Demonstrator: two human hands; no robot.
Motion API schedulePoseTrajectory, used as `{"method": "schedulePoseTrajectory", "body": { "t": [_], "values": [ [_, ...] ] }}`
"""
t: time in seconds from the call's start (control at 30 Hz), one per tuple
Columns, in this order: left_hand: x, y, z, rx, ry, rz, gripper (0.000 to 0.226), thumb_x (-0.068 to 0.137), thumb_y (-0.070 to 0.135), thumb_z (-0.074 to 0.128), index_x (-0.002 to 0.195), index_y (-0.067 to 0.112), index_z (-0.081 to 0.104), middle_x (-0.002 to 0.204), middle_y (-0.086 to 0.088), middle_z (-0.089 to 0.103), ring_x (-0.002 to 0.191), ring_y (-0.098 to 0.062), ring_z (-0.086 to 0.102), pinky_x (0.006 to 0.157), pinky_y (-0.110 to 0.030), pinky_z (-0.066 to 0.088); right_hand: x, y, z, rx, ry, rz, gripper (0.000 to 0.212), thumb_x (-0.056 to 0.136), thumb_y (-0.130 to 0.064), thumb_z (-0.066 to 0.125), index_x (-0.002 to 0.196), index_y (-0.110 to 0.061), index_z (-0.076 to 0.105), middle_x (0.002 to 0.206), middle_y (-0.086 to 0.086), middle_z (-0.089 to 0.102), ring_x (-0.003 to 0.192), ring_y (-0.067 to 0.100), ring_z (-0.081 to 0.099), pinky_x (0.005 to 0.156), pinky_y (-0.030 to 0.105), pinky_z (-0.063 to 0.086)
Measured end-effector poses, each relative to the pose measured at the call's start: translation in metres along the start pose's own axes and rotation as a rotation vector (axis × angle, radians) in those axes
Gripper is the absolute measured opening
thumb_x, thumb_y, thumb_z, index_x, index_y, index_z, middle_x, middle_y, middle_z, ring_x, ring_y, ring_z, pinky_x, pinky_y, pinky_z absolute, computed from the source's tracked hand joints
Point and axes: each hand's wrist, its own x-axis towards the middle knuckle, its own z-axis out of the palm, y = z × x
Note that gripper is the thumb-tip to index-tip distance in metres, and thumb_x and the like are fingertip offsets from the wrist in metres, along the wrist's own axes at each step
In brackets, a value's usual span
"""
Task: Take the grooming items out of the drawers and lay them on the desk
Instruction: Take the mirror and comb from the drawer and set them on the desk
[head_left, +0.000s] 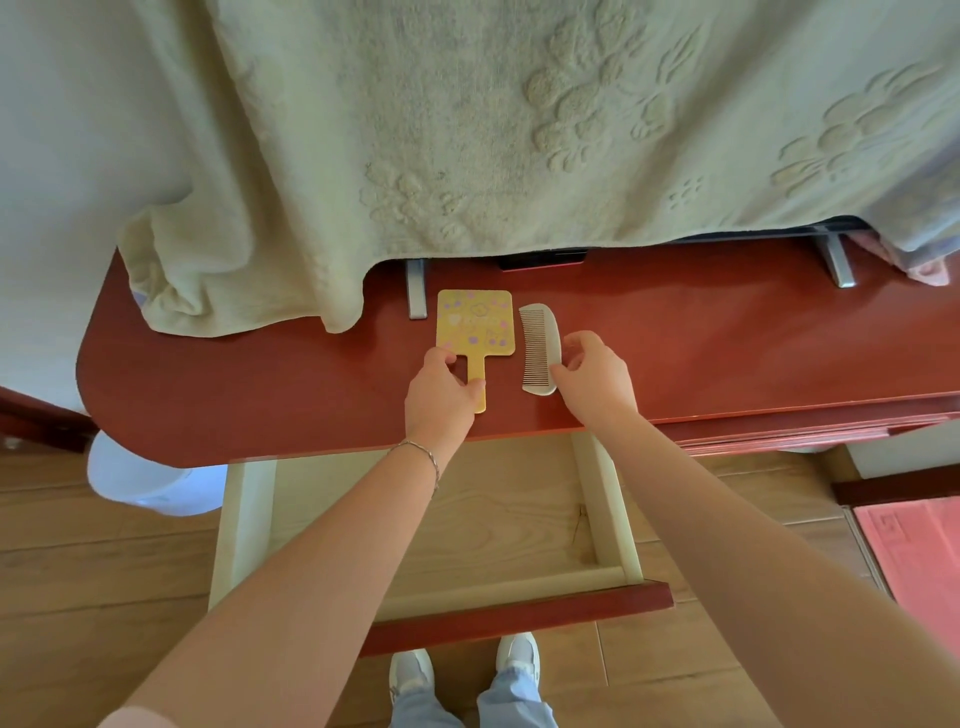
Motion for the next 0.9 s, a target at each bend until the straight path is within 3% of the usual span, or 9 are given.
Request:
{"method": "schedulePoseTrajectory", "body": {
  "t": [0.17, 0.23, 0.33, 0.47, 0.57, 0.7, 0.8, 0.9],
  "values": [
    [-0.006, -0.004, -0.006, 0.006, -0.02, 0.064, 0.04, 0.086, 0.022, 0.062, 0.121, 0.01, 0.049, 0.077, 0.007, 0.053, 0.082, -0.018, 0.058, 0.068, -0.03, 0.044, -0.028, 0.0, 0.002, -0.056, 0.031, -0.196, 0.039, 0.087, -0.016, 0.053, 0.127, -0.015, 0.05, 0.097, -0.001, 0.052, 0.091, 0.018, 0.051, 0.08, 0.034, 0.047],
    [-0.013, -0.011, -0.011, 0.022, -0.026, 0.15, 0.039, 0.085, 0.026, 0.062, 0.12, 0.013, 0.05, 0.081, 0.006, 0.054, 0.081, -0.014, 0.055, 0.067, -0.027, 0.043, -0.047, 0.0, 0.005, -0.125, -0.003, -0.32, 0.04, 0.089, -0.021, 0.055, 0.128, -0.014, 0.049, 0.108, 0.003, 0.056, 0.102, 0.021, 0.051, 0.087, 0.035, 0.046],
    [-0.031, -0.028, -0.025, 0.154, -0.025, 0.377, 0.04, 0.085, 0.03, 0.063, 0.12, 0.014, 0.052, 0.099, 0.003, 0.057, 0.093, -0.012, 0.054, 0.075, -0.024, 0.044, -0.074, 0.004, 0.011, -0.332, -0.155, -0.498, 0.05, 0.091, -0.027, 0.053, 0.137, -0.016, 0.04, 0.133, 0.003, 0.049, 0.123, 0.02, 0.04, 0.098, 0.032, 0.037],
    [-0.058, -0.064, -0.047, 0.367, -0.059, 0.625, 0.056, 0.081, 0.039, 0.063, 0.125, 0.007, 0.05, 0.124, -0.008, 0.056, 0.116, -0.022, 0.051, 0.096, -0.036, 0.045, -0.102, 0.017, 0.025, -0.563, -0.319, -0.627, 0.069, 0.092, -0.042, 0.048, 0.148, -0.017, 0.016, 0.154, 0.002, 0.021, 0.143, 0.018, 0.013, 0.115, 0.032, 0.015],
    [-0.078, -0.09, -0.059, 0.514, -0.17, 0.666, 0.078, 0.08, 0.058, 0.05, 0.138, 0.008, 0.036, 0.143, -0.008, 0.041, 0.135, -0.022, 0.033, 0.111, -0.038, 0.028, -0.117, 0.025, 0.037, -0.646, -0.386, -0.675, 0.085, 0.087, -0.061, 0.04, 0.149, -0.018, 0.001, 0.158, 0.003, 0.004, 0.145, 0.017, -0.003, 0.117, 0.033, -0.002],
    [-0.104, -0.116, -0.069, 0.681, -0.344, 0.68, 0.101, 0.075, 0.074, 0.04, 0.148, 0.012, 0.007, 0.156, -0.003, 0.009, 0.143, -0.018, 0.001, 0.116, -0.039, 0.005, -0.132, 0.034, 0.05, -0.765, -0.432, -0.752, 0.113, 0.064, -0.088, 0.021, 0.148, -0.019, -0.01, 0.158, 0.006, -0.007, 0.143, 0.019, -0.014, 0.114, 0.034, -0.012],
    [-0.117, -0.129, -0.071, 0.822, -0.392, 0.701, 0.113, 0.07, 0.081, 0.038, 0.145, 0.016, -0.015, 0.153, 0.004, -0.015, 0.138, -0.014, -0.024, 0.112, -0.037, -0.013, -0.142, 0.04, 0.055, -0.818, -0.49, -0.782, 0.115, 0.064, -0.086, 0.032, 0.146, -0.021, -0.016, 0.155, 0.005, -0.019, 0.141, 0.018, -0.021, 0.112, 0.035, -0.015],
    [-0.123, -0.14, -0.069, 0.921, -0.413, 0.745, 0.118, 0.066, 0.084, 0.037, 0.143, 0.016, -0.02, 0.152, -0.001, -0.02, 0.137, -0.017, -0.028, 0.11, -0.04, -0.014, -0.146, 0.046, 0.057, -0.839, -0.512, -0.816, 0.112, 0.07, -0.078, 0.044, 0.145, -0.023, -0.02, 0.151, 0.005, -0.027, 0.139, 0.02, -0.024, 0.113, 0.038, -0.015]
  ]
}}
